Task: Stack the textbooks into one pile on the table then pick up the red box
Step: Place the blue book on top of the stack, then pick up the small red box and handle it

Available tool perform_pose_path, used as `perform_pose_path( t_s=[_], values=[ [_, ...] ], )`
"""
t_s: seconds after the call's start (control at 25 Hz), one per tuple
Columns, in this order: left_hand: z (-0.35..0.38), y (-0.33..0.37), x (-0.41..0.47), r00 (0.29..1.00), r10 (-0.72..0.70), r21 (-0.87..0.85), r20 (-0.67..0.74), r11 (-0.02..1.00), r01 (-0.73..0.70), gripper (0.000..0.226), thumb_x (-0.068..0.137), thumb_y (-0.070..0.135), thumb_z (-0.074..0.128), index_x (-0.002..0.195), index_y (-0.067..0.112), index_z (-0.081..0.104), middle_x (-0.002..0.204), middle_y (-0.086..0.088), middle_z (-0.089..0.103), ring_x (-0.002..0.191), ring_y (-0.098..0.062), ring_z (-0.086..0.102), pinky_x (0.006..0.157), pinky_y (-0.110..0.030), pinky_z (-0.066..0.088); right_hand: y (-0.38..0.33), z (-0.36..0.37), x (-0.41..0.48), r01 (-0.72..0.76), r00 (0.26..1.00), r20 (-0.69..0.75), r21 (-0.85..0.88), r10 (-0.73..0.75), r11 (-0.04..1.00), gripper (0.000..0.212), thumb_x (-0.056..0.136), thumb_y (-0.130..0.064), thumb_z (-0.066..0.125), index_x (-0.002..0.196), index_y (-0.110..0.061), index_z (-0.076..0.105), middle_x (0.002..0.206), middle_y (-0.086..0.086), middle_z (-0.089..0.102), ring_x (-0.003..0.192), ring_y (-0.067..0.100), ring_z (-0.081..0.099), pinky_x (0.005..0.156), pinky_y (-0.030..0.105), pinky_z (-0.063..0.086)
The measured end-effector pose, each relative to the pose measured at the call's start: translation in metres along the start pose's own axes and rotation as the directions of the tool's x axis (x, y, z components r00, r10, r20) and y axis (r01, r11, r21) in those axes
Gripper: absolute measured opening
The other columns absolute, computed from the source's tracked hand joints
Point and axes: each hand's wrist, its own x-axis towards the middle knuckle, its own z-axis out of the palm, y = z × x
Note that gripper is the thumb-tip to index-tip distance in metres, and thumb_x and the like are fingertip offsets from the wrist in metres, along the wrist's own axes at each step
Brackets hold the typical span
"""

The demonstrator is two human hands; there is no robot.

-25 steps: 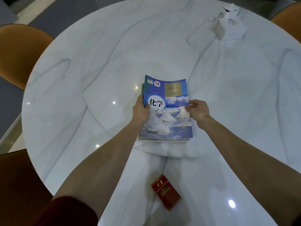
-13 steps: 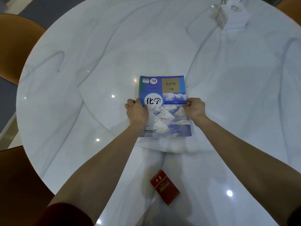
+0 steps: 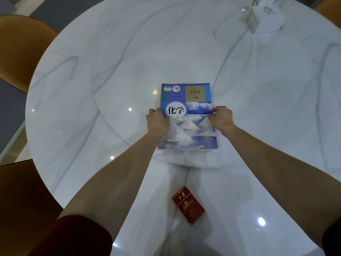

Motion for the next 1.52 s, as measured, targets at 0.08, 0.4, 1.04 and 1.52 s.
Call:
perform_pose_path(
  t_s=[0.08,0.4,1.04,1.52],
  values=[
    [-0.005,-0.005,-0.007,1.0,0.028,-0.051,-0.006,0.998,-0.029,0.036,0.093,0.015,0.048,0.128,0.005,0.052,0.126,-0.021,0.05,0.113,-0.036,0.054,0.095,-0.039,0.045,0.002,-0.003,-0.006,0.009,1.0,0.005,-0.026,-0.009,1.0,0.034,0.092,-0.022,0.056,0.12,-0.004,0.057,0.126,0.016,0.062,0.113,0.03,0.06,0.093,0.039,0.052],
    [-0.009,-0.013,-0.067,0.962,0.273,0.103,-0.013,0.957,-0.27,0.037,0.093,0.016,0.05,0.129,0.007,0.051,0.126,-0.018,0.054,0.116,-0.033,0.052,0.096,-0.041,0.047,0.024,-0.021,-0.062,0.292,0.955,0.073,-0.404,-0.287,0.867,0.038,0.093,-0.027,0.049,0.125,-0.008,0.055,0.123,0.018,0.057,0.111,0.034,0.056,0.089,0.039,0.048],
    [0.057,-0.094,-0.234,0.923,0.33,0.183,0.2,0.912,-0.366,0.072,0.084,0.049,0.057,0.142,0.014,0.034,0.146,-0.009,0.038,0.137,-0.028,0.03,0.111,-0.039,0.033,0.096,0.035,-0.206,0.433,0.881,0.342,-0.303,-0.327,0.849,0.042,0.09,-0.032,0.054,0.128,-0.014,0.053,0.12,0.01,0.059,0.109,0.028,0.057,0.092,0.036,0.047],
    [0.088,-0.105,-0.258,0.92,0.331,0.129,0.208,0.924,-0.361,0.078,0.077,0.039,0.067,0.141,0.009,0.034,0.146,-0.012,0.032,0.132,-0.031,0.031,0.105,-0.04,0.044,0.112,0.073,-0.234,0.226,0.939,0.294,-0.148,-0.176,0.963,0.019,0.086,-0.013,0.057,0.098,-0.005,0.069,0.084,0.01,0.06,0.08,0.025,0.057,0.069,0.028,0.042]
  ],
)
